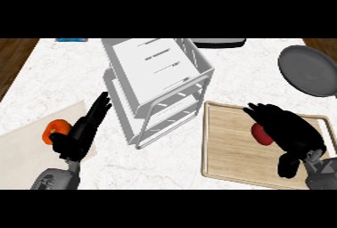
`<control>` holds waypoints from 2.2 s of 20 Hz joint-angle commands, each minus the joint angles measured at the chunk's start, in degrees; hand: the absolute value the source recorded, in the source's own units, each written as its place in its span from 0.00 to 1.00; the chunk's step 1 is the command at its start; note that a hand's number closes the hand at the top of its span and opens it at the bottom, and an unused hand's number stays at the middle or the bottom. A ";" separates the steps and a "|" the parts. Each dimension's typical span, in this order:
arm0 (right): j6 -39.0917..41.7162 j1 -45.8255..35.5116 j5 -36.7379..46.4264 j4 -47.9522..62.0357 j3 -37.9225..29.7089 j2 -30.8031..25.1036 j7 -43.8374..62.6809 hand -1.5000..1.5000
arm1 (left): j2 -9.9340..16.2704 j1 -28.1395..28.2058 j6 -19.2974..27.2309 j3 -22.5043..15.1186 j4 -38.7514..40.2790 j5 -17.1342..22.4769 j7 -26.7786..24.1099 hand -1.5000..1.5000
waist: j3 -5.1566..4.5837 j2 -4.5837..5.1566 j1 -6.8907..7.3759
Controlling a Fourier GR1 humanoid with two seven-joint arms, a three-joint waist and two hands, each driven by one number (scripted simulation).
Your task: Pick the tomato from the tray and place it in the tiered basket
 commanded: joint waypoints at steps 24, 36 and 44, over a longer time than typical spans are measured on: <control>-7.81 2.31 13.23 18.31 -10.40 11.73 -23.80 1.00 | -5.82 -0.54 -1.50 2.89 -1.93 -5.09 5.36 0.50 | -0.12 0.11 -0.29; -10.05 -0.74 18.97 20.53 -14.33 16.09 -28.12 1.00 | -8.70 -1.51 -2.40 3.13 0.57 -8.25 2.91 0.50 | -0.15 0.10 -0.32; -22.88 15.33 23.36 16.68 -26.33 30.00 10.97 1.00 | -4.45 5.97 -1.39 8.77 -2.13 -5.79 2.27 0.50 | -0.72 -2.70 -11.40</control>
